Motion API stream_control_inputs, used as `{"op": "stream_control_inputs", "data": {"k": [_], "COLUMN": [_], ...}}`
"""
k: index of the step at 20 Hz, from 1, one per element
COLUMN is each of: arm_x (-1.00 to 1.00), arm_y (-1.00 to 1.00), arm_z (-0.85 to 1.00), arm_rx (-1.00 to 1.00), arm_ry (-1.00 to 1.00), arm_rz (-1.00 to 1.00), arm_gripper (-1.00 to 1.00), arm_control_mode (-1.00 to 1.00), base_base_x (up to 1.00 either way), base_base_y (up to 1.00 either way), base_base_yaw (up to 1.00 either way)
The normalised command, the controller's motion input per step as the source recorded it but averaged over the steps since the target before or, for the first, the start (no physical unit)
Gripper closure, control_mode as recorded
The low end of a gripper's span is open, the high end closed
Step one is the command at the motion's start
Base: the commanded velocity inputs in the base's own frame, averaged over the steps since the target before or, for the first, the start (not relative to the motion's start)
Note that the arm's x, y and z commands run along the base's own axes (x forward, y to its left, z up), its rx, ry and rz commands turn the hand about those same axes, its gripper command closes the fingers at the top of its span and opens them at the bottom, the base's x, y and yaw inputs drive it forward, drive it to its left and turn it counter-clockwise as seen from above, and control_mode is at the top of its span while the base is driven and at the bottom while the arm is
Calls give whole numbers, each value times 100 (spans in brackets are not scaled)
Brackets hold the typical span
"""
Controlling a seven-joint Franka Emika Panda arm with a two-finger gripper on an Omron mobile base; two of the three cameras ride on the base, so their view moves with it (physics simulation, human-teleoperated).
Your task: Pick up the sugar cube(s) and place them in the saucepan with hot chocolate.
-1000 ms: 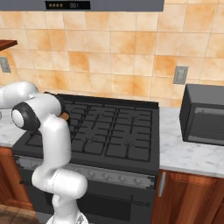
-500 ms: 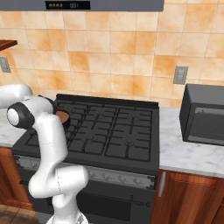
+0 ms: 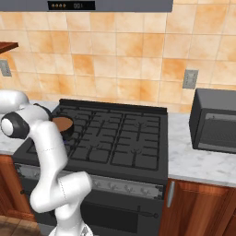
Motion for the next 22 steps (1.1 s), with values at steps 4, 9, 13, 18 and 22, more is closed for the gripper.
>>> {"op": "stream_control_inputs", "data": {"k": [4, 9, 13, 18, 22], "arm_x": [11, 1, 0, 10, 2], "arm_y": [0, 0, 0, 0, 0], "arm_z": [-17, -4, -11, -16, -3], "arm_rx": [-2, 0, -4, -7, 0], "arm_ry": [1, 8, 1, 0, -2], "arm_rz": [-9, -26, -24, -16, -12], "arm_gripper": [-100, -100, -100, -100, -100], "arm_control_mode": [-100, -100, -100, -100, -100], "base_base_x": [0, 0, 0, 0, 0], "base_base_y": [0, 0, 0, 0, 0], "base_base_yaw": [0, 0, 0, 0, 0]}}
